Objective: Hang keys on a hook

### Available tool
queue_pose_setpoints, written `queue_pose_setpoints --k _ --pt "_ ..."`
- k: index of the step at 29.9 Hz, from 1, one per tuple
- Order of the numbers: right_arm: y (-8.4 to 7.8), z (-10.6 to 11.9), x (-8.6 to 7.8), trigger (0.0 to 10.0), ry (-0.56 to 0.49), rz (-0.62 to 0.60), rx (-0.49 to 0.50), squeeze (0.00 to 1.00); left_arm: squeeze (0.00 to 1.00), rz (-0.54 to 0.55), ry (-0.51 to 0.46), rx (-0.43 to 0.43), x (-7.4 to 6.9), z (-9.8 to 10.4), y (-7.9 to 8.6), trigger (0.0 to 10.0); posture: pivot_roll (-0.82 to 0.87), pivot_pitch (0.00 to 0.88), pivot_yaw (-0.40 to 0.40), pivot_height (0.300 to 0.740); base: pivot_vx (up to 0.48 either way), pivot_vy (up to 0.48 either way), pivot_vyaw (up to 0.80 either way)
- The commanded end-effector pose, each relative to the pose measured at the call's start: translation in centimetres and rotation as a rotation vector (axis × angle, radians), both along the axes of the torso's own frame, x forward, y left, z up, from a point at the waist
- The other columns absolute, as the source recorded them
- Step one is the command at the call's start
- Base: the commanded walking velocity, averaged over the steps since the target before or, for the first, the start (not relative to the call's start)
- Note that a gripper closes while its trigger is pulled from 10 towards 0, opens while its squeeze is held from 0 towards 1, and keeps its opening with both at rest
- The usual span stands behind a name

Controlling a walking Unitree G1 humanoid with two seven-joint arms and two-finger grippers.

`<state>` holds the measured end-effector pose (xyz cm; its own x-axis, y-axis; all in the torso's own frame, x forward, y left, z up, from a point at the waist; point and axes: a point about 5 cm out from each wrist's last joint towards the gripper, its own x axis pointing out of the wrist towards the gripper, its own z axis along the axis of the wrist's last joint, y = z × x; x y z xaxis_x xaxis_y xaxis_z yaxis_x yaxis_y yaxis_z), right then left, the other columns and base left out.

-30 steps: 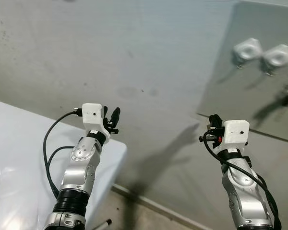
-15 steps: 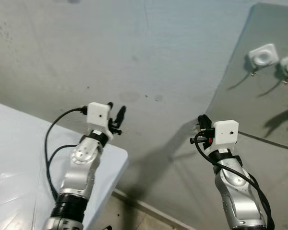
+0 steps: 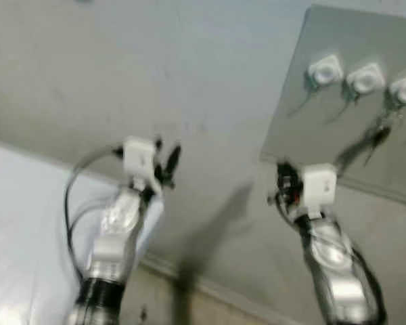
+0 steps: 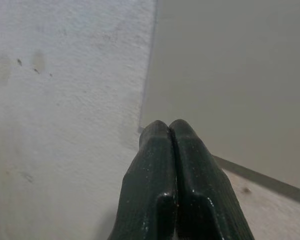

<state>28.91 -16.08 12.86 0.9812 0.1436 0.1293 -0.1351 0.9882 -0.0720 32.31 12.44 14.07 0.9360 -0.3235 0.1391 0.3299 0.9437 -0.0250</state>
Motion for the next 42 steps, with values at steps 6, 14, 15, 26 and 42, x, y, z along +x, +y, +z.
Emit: queue_pose_setpoints --k 6,14,15,26,42 --pt "0.0 0.5 0.1 10.0 -0.012 0.006 0.003 0.0 0.0 0.018 0.032 -0.066 0.3 0.4 0.1 10.0 -0.09 0.0 -0.033 0.74 0.0 0.0 0.0" --pt "0.5 0.7 -0.1 10.0 -0.026 0.043 0.024 0.0 0.0 -0.051 -0.031 0.006 -0.2 1.1 -0.7 10.0 -0.09 0.0 -0.033 0.74 0.0 0.0 0.0" --pt "0.6 0.9 -0.2 10.0 -0.042 0.065 0.04 0.0 0.0 -0.101 -0.05 0.014 -0.5 1.5 -1.3 10.0 -0.09 0.0 -0.033 0.74 0.0 0.0 0.0" --pt "1.9 3.3 -1.5 10.0 -0.178 0.211 0.086 0.0 0.0 -0.398 -0.186 0.115 -3.1 3.3 -5.5 10.0 -0.11 0.0 -0.018 0.74 0.0 0.0 0.0" --pt "1.7 2.9 -1.8 10.0 -0.133 0.195 0.132 0.0 0.0 -0.257 -0.113 0.049 -1.8 2.9 -3.5 10.0 -0.12 0.0 -0.015 0.74 0.0 0.11 -0.66"
